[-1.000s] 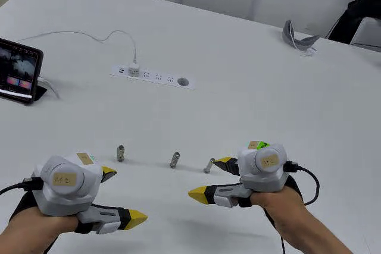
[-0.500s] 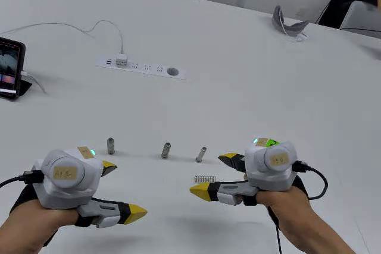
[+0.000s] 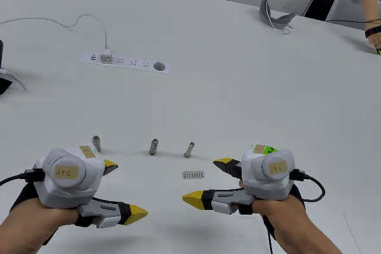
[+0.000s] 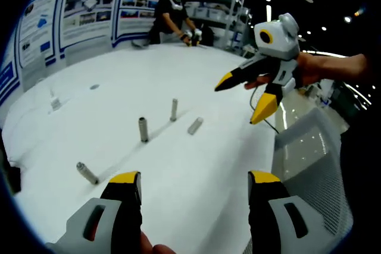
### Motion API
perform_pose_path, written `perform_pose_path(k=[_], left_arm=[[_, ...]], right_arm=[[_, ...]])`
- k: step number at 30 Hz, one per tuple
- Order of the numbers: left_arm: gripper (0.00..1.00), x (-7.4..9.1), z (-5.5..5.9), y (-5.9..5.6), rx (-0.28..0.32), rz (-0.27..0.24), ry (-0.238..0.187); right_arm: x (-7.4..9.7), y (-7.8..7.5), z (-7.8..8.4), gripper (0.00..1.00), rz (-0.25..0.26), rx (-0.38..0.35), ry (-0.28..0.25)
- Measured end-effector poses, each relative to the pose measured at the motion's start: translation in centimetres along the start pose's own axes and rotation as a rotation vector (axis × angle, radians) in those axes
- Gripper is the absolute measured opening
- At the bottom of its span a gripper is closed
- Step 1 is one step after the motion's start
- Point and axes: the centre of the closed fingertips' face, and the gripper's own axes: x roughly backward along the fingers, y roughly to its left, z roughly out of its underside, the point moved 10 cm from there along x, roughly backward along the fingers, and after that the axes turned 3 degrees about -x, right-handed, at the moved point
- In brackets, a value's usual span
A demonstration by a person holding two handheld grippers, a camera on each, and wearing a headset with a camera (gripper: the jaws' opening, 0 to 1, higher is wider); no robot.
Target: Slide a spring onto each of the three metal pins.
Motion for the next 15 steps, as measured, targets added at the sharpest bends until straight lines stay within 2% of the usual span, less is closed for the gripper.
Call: perform_pose_path(k=[15], left_arm=[[0.74,-2.3,-1.0,-1.1,-0.051,0.056,0.029]], right_arm=[[2.0,-0.4,1.4,0.73,0.029,-0.038,-0.016]])
